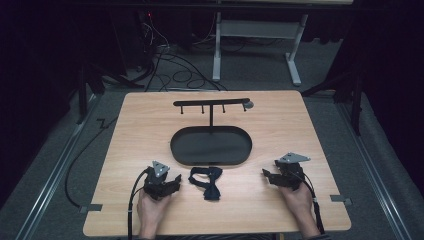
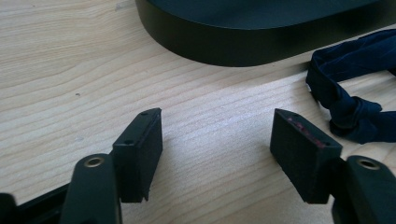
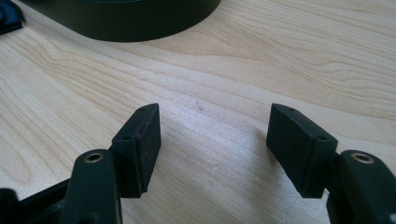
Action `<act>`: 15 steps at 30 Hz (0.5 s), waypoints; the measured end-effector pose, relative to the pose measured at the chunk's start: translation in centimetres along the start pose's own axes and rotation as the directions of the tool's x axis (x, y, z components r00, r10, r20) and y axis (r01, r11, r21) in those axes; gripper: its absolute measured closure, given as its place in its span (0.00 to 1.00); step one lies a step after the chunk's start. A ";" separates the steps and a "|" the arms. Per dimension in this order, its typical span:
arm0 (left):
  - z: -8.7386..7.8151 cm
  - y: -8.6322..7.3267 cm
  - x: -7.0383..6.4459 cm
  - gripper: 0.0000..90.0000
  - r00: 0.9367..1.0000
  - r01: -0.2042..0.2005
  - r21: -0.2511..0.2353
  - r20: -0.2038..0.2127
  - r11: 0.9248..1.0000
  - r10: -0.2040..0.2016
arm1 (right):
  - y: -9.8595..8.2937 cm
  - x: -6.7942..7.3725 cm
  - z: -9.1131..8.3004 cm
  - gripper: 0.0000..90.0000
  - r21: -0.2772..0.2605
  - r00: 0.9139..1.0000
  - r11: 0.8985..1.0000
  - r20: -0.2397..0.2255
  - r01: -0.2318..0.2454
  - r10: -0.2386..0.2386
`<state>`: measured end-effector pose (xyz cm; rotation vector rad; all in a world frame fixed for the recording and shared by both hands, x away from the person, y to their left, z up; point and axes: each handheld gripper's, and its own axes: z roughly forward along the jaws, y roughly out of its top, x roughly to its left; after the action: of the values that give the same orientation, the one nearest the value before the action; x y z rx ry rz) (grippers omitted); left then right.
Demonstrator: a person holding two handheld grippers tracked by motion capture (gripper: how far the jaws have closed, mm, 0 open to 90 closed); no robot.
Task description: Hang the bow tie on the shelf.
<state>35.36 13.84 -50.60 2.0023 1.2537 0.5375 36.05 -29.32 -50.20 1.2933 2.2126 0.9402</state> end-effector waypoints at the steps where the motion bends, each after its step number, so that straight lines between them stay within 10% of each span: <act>1: -0.1 -0.1 0.0 0.40 1.000 0.002 -0.006 0.004 1.000 -0.002 | 0.0 0.0 0.0 0.41 0.000 1.000 1.000 0.000 -0.001 0.001; 15: -2.4 0.4 0.4 0.47 0.992 0.058 -0.071 0.113 0.996 -0.050 | 0.0 0.0 0.0 0.41 0.000 1.000 1.000 0.000 0.001 -0.001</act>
<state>34.17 14.94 -48.70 1.9048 1.1990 0.4336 36.05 -29.33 -50.20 1.2924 2.2128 0.9398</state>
